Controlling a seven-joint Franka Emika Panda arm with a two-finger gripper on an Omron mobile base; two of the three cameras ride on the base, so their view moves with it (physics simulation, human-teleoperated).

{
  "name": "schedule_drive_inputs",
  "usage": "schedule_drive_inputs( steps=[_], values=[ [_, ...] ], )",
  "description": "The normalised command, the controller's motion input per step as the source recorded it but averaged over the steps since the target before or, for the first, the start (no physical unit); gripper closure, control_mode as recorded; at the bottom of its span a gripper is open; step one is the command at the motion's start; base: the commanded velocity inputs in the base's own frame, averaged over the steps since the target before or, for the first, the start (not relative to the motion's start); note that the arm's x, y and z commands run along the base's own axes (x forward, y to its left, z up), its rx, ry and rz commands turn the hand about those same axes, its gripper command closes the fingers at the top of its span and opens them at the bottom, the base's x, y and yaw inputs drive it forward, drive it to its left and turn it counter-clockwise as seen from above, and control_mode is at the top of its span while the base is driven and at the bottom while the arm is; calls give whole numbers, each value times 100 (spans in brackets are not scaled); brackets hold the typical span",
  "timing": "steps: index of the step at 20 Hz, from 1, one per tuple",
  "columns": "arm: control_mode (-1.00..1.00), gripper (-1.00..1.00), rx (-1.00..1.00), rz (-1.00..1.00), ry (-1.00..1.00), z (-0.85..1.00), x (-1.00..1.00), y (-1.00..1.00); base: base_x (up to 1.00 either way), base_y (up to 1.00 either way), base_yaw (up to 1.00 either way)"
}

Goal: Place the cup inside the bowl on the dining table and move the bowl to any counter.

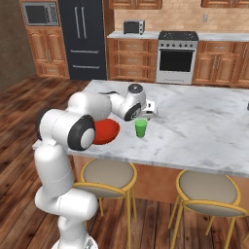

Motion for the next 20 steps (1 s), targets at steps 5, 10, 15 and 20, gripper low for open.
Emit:
schedule_drive_inputs(
  steps=[5,10,15,20],
  values=[
    [-100,-100,0,0,0,-7,7,0,0,0,0],
    [-100,-100,0,0,0,-7,14,0,0,0,0],
    [-100,-100,0,0,0,-6,19,0,0,0,0],
    [-100,-100,0,0,0,-1,5,-3,0,0,0]
  ],
)
